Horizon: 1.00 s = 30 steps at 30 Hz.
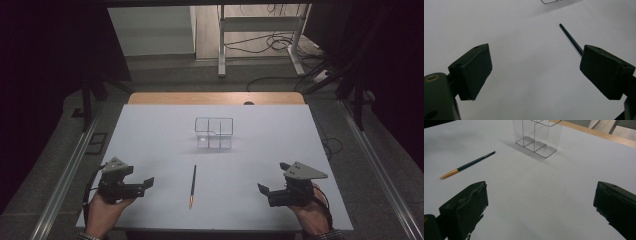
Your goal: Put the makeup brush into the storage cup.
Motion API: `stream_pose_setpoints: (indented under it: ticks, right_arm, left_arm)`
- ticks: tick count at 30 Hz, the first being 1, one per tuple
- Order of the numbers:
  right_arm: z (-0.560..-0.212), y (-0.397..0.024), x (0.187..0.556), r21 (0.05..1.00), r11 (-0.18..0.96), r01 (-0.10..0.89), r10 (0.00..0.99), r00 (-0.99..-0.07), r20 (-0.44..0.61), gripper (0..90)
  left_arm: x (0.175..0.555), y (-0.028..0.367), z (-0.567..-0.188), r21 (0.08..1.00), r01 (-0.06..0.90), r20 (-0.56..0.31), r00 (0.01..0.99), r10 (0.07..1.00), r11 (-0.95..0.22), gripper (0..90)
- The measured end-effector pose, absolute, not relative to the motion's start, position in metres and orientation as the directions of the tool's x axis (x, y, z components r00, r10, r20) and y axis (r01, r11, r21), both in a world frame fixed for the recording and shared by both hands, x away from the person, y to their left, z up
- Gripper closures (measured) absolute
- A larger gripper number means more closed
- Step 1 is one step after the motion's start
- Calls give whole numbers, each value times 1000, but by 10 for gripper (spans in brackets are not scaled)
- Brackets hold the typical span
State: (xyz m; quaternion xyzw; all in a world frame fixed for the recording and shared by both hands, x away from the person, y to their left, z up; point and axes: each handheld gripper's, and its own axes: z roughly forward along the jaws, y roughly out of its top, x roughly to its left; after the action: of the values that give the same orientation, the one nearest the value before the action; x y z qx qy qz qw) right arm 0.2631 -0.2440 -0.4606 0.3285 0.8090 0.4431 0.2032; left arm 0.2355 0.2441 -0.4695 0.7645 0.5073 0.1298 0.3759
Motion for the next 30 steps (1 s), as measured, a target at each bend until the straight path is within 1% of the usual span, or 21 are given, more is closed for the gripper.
stream_pose_setpoints:
  ticks: [6, 30]
  right_arm:
    - [-461, -243, 264, 844, 407, 349, 711, -701, -53, 0]
    - [-463, -241, 265, 827, 425, 367, 718, -693, -62, 0]
  left_arm:
    - [247, 233, -464, 680, 687, -167, 485, 859, -256, 115]
    - [279, 208, -450, 554, 743, -134, 524, 841, -375, 127]
